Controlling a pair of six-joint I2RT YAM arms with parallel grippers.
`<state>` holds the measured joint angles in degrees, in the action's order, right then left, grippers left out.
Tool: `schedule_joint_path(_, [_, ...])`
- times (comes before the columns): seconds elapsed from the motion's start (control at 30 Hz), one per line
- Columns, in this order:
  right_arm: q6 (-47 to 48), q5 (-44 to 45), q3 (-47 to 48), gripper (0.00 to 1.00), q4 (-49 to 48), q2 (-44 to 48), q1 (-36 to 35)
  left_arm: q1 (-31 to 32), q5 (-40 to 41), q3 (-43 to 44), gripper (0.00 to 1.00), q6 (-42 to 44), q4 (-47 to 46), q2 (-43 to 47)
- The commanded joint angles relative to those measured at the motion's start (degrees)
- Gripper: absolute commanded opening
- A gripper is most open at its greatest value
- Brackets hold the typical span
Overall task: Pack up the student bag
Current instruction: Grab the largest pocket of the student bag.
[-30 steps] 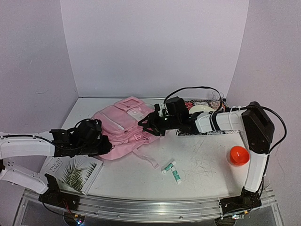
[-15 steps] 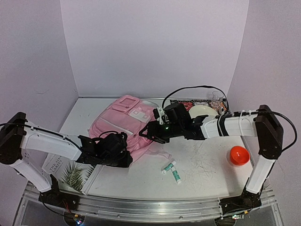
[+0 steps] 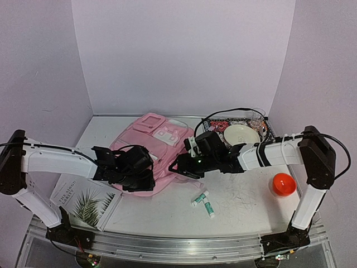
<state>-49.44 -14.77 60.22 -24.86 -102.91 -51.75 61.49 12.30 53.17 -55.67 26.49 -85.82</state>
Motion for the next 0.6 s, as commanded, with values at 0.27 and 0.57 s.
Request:
schedule_joint_path(0.27, [1.4, 0.7, -1.0, 0.58, -0.1, 2.1, 0.1, -2.9, 1.1, 6.5, 0.43, 7.0, 7.1, -6.1])
schedule_joint_path(0.57, [1.5, -0.2, -1.4, 0.58, -0.7, 1.3, 0.1, -3.4, 1.9, 8.3, 0.36, 13.5, 2.4, -10.6])
